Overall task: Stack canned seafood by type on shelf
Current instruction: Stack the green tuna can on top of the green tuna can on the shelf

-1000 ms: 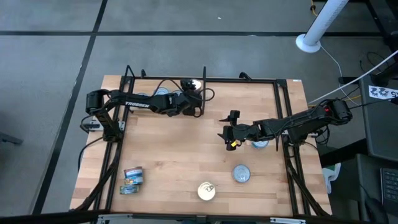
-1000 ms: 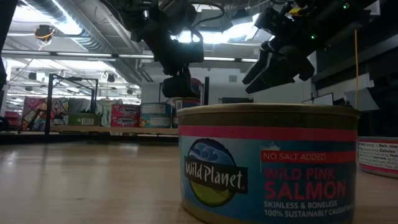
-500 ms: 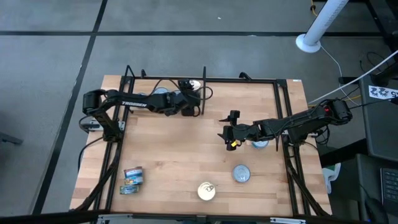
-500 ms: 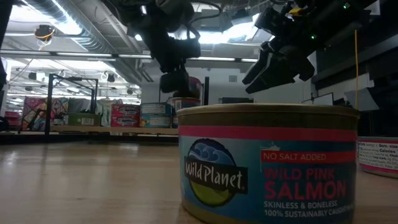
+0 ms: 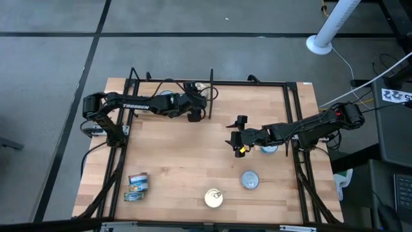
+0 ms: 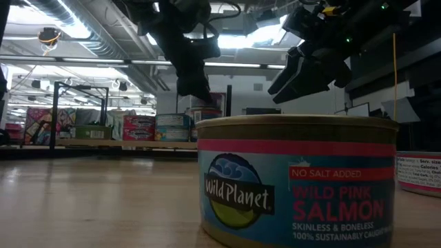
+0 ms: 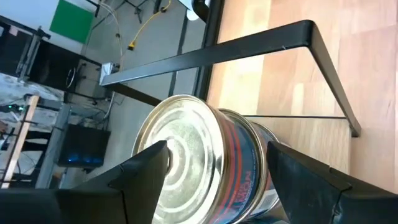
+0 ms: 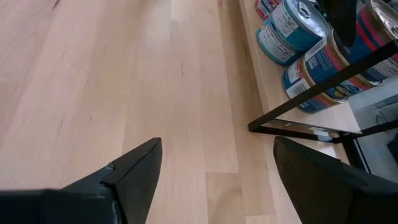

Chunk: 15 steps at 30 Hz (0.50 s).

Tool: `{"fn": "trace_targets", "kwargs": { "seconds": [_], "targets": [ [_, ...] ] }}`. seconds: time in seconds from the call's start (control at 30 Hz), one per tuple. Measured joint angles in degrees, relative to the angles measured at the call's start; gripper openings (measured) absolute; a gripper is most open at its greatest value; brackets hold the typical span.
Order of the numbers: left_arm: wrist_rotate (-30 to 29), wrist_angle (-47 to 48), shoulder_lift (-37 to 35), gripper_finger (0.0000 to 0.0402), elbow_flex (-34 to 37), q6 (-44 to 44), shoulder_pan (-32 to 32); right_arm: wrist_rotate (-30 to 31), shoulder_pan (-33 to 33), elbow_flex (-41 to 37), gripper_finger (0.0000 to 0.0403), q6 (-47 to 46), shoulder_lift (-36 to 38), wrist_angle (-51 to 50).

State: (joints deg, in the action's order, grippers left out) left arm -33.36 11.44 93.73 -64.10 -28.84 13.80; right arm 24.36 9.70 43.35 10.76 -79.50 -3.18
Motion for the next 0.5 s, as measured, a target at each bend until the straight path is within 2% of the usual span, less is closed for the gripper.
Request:
{"fn": "trace_targets", "kwargs": {
  "seconds": [0.27, 0.5],
  "targets": [
    [-0.03, 0.0, 0.0, 0.0272, 0.0, 0.0, -0.62, 0.0, 0.01, 0.0, 0.0308, 0.0, 0.0, 0.0],
    [-0.28, -0.02, -0.04, 0.0272, 0.0, -0.02, -4.88, 0.0, 0.01, 0.0, 0.0308, 0.0, 0.0, 0.0]
  ]
}}
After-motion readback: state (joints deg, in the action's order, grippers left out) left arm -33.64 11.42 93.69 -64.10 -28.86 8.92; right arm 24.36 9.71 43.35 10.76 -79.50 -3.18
